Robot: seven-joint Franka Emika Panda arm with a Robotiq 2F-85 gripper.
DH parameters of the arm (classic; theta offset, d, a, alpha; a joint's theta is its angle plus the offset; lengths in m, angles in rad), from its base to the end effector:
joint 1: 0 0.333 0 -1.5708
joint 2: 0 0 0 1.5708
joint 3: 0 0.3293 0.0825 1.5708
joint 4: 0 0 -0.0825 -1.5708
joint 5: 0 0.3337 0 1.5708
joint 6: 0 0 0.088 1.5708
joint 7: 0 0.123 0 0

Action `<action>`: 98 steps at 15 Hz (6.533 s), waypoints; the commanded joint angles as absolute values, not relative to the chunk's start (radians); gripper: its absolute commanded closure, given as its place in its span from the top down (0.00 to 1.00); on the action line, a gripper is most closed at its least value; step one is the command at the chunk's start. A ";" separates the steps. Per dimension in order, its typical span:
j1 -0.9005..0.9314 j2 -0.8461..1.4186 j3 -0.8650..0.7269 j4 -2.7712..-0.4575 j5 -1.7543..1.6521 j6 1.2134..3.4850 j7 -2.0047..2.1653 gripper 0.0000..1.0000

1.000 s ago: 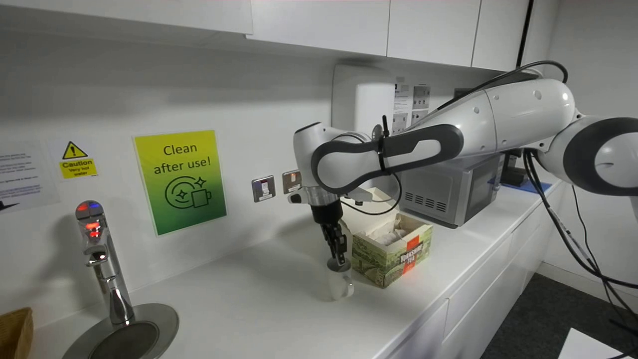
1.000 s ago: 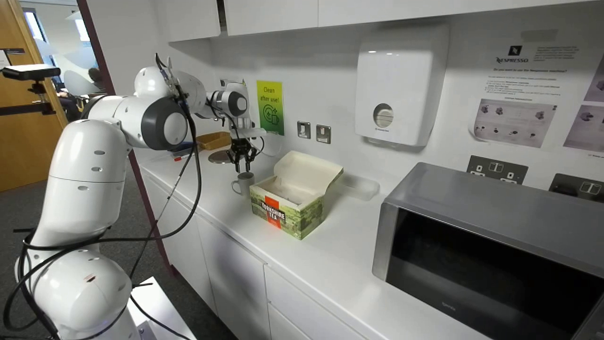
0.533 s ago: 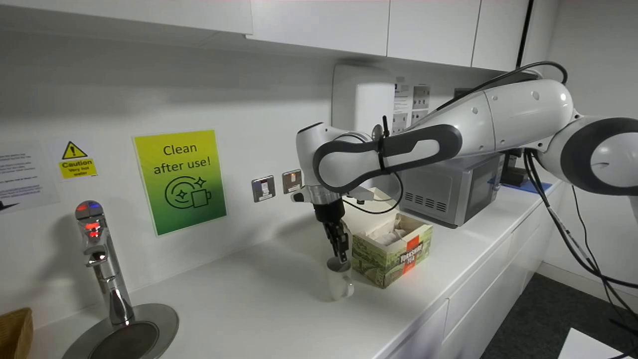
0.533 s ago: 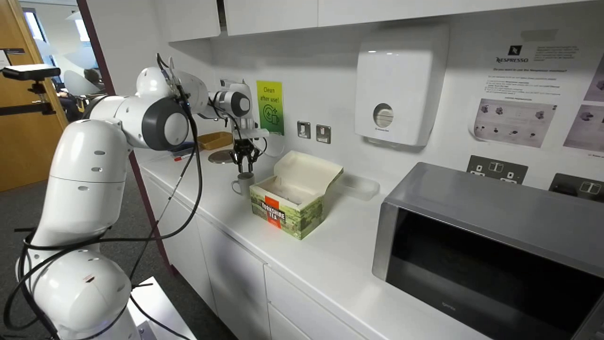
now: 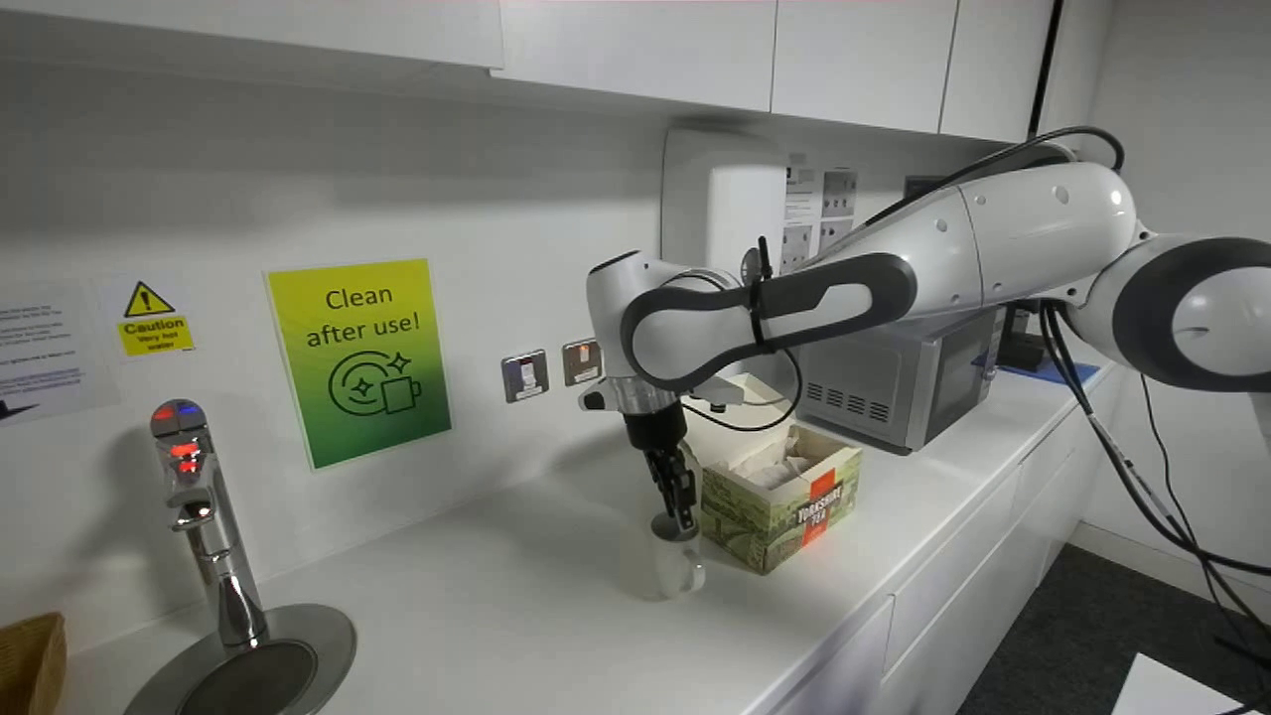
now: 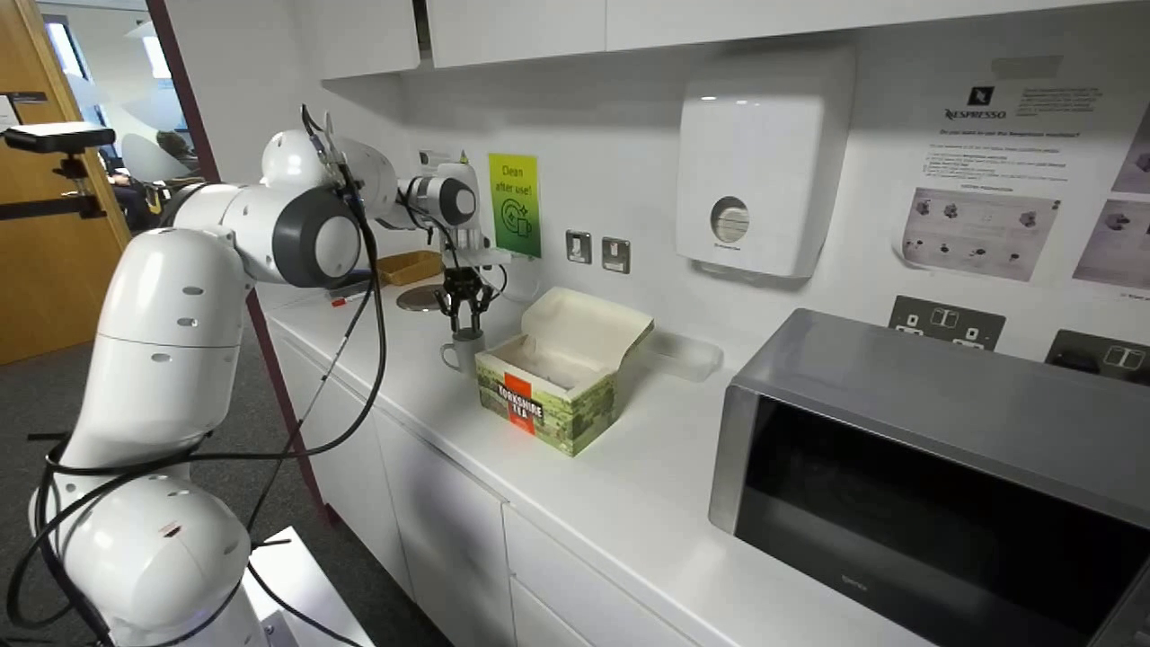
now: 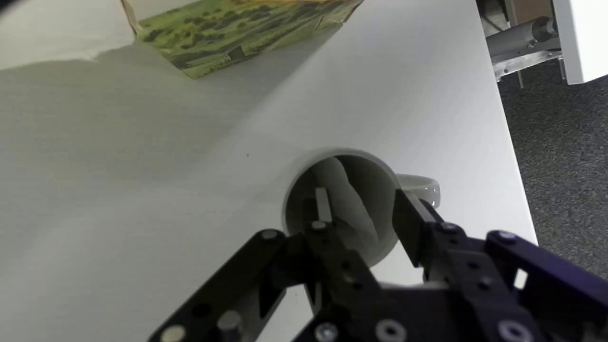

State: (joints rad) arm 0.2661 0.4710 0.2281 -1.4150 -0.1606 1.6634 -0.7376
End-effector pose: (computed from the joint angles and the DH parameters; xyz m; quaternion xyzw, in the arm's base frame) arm 0.5691 0.2573 0.4302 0.8061 0.5818 -0.1073 0.0134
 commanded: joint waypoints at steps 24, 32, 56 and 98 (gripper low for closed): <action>0.257 0.483 0.232 -1.398 -0.165 1.618 -0.737 0.37; 0.257 0.488 0.232 -1.400 -0.165 1.617 -0.735 0.37; 0.254 0.505 0.230 -1.398 -0.164 1.615 -0.735 0.00; 0.160 0.134 0.196 -1.563 -0.060 1.747 -0.660 0.00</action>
